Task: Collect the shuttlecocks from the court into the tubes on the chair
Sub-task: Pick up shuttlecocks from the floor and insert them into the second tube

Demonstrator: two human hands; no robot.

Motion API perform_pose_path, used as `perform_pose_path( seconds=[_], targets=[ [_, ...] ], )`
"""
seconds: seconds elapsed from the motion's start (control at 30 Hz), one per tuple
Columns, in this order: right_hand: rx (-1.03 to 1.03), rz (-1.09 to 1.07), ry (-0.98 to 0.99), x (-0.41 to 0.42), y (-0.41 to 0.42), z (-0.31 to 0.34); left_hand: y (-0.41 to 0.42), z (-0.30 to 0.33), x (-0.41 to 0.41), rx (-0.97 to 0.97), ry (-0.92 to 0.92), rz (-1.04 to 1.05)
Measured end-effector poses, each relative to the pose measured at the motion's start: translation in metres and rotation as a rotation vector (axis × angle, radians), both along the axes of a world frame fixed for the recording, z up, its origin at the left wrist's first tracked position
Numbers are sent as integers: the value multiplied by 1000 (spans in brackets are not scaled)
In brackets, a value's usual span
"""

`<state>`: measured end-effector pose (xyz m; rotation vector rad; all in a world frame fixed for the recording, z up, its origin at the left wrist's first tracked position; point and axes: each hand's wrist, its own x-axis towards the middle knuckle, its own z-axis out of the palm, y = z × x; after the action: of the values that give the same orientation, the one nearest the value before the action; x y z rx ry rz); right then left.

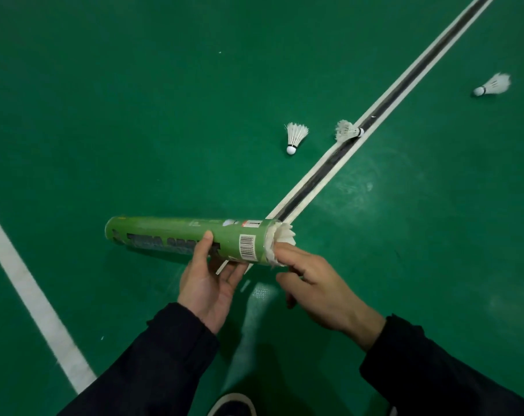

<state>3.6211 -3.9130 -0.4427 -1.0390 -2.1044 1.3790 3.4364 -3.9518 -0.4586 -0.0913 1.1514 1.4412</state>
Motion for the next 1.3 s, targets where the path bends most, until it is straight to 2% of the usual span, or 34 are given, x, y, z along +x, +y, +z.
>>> perform_pose_path(
  seconds=[0.17, 0.33, 0.4, 0.47, 0.57, 0.63, 0.73, 0.83, 1.0, 1.2, 1.27, 1.3],
  targets=[
    [-128, 7, -25, -4, 1, -4, -1, 0, 0, 20, 23, 9],
    [-126, -423, 279, -15, -10, -11, 2, 3, 22, 31, 101, -81],
    [-216, -469, 415, -9, -9, -7, 7, 0, 16, 21, 127, -66],
    [-237, -448, 500, 6, -7, -2, 13, -9, -12, -22, 167, 66],
    [-274, -334, 427, 31, -4, -1, 13, -21, -63, -166, 151, 363],
    [-392, -225, 317, 38, -3, -3, 12, -35, -82, -226, 180, 446],
    [-495, -87, 158, 40, -3, -4, 13, -38, -88, -217, 199, 422],
    [-538, -64, 95, 38, -7, -6, 21, -43, -84, -200, 223, 387],
    [-555, -194, 184, 57, -4, -7, 28, -38, -97, -209, 326, 446],
    [-377, -371, 195, 72, 0, -3, 17, -46, -137, -307, 425, 375],
    [-376, -263, 117, 72, 3, -1, 14, -45, -134, -321, 429, 343],
    [-442, -174, 66, 73, 5, 0, 13, -43, -131, -327, 431, 328]
  ],
)
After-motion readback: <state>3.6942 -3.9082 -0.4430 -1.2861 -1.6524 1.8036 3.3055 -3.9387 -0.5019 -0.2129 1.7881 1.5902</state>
